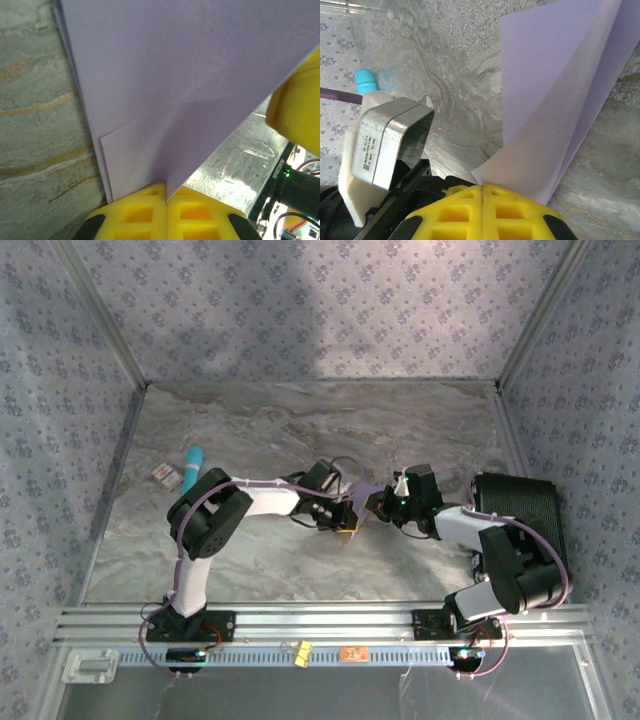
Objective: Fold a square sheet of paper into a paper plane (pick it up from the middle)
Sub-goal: Fold the wing for the fifth time at the center of the table.
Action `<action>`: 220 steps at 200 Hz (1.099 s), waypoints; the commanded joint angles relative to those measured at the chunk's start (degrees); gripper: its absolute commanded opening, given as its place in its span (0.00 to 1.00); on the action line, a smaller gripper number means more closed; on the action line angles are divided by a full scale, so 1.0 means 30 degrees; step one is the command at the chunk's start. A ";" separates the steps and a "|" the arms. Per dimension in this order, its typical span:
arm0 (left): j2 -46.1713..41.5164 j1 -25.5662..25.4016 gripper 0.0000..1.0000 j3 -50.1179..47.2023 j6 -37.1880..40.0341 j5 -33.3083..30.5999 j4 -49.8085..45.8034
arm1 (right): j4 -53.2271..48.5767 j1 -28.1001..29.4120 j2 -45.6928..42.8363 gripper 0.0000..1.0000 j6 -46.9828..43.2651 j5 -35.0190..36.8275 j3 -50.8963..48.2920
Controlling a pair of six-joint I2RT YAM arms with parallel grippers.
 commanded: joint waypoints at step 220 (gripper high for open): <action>0.1392 0.0489 0.00 -0.2695 -0.6366 0.2383 0.8963 | 0.2505 -0.1077 0.0243 0.06 -0.1659 -0.2110 -0.0393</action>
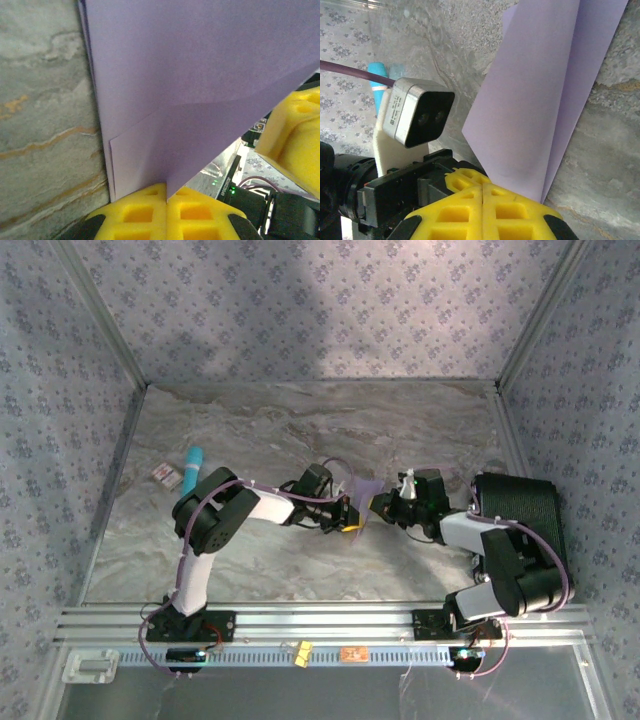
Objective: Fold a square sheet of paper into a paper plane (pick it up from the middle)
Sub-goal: Fold the wing for the fifth time at the center of the table.
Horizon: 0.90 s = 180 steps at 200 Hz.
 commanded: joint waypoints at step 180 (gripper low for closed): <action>0.0621 0.0707 0.00 -0.1187 -0.2307 0.0916 0.2739 | 0.2186 -0.0696 0.4366 0.06 -0.0726 -0.1765 0.1797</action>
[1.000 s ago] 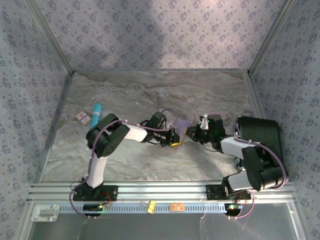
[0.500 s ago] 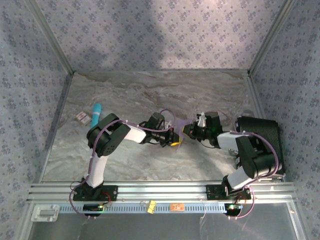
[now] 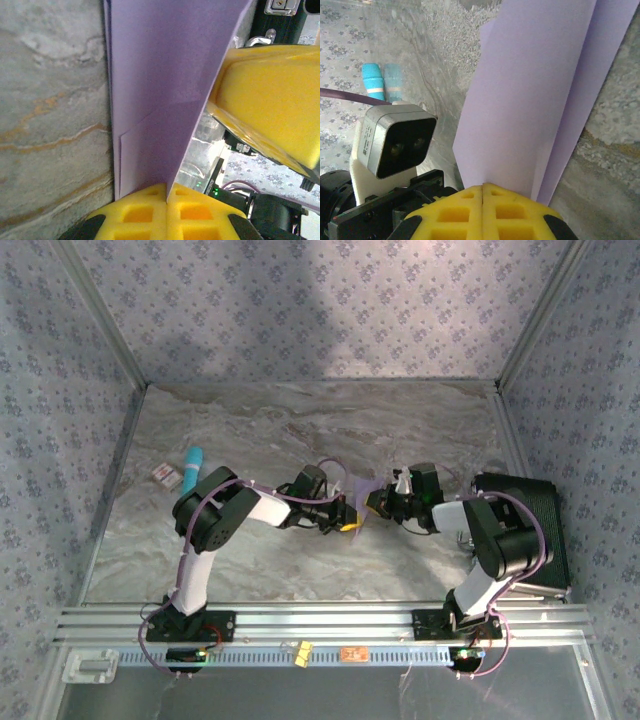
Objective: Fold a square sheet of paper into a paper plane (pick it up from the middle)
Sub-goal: Fold the wing for the fifth time at the center of the table.
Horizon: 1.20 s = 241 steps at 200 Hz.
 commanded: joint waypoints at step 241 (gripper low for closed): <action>0.0814 0.0306 0.00 -0.0820 -0.1313 -0.0890 -0.0360 | 0.0574 -0.0244 0.2464 0.07 -0.0710 -0.0824 0.1250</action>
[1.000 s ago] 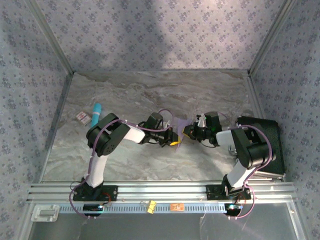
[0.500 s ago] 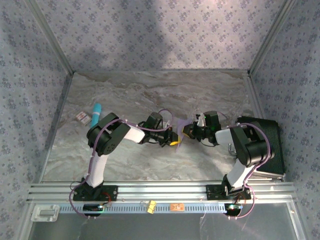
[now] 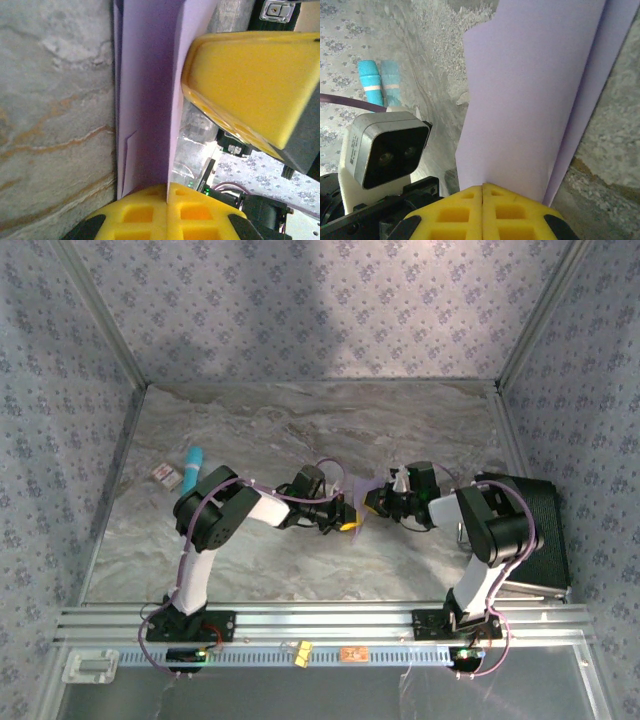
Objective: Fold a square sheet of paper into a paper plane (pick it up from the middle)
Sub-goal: Fold the wing for the fifth time at the center of the table.
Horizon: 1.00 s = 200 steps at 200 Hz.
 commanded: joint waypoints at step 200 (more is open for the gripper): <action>0.0116 0.0171 0.00 -0.1554 0.0386 -0.1702 -0.1230 | -0.2656 0.0153 -0.1055 0.12 -0.1149 0.0564 0.0863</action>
